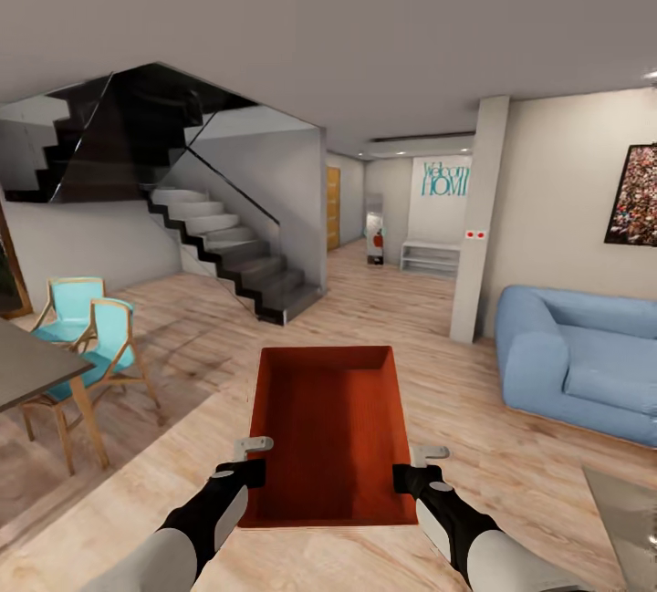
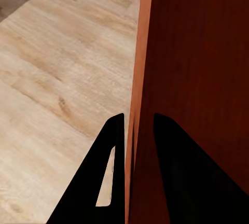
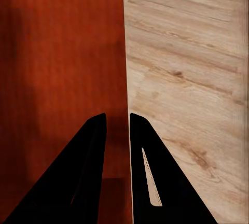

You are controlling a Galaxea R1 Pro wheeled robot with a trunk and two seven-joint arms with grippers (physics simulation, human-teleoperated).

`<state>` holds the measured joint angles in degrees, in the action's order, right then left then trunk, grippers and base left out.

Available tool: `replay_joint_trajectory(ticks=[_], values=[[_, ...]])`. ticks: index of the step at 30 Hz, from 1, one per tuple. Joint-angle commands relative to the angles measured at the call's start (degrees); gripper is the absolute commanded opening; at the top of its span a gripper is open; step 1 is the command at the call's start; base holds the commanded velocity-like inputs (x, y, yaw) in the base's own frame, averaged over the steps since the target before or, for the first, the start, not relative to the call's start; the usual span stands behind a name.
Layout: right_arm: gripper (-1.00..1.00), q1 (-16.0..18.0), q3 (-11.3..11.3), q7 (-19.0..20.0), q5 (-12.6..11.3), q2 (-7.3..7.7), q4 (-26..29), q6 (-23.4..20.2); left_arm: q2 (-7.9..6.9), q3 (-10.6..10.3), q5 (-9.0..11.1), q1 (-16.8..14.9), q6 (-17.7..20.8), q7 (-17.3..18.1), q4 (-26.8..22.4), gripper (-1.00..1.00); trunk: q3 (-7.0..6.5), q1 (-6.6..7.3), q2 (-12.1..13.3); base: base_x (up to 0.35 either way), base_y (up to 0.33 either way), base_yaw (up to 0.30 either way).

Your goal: Move the two storage containers from the living room to the garage. In the garage, place one container on the floor and stack the other container on top of it (either order is fine).

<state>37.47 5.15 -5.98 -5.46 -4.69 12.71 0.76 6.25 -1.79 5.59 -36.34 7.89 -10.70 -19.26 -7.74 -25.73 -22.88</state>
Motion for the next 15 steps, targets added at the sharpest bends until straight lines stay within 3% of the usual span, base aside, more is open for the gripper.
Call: replay_joint_trajectory(ticks=[1,15], values=[[-1.0,0.1,-1.4,-4.9,-0.3,0.21,-0.1,0.1,-0.1,0.1,-0.7,0.0,0.4,-0.7,-0.2,-1.0,0.02,-0.05,0.0,0.322,0.0,-0.246],[-1.0,0.1,-1.3,-4.9,-0.3,0.21,-0.1,0.2,-0.1,0.2,-0.7,0.0,0.4,-0.7,-0.3,-1.0,0.02,-0.05,0.0,0.322,0.0,-0.247]])
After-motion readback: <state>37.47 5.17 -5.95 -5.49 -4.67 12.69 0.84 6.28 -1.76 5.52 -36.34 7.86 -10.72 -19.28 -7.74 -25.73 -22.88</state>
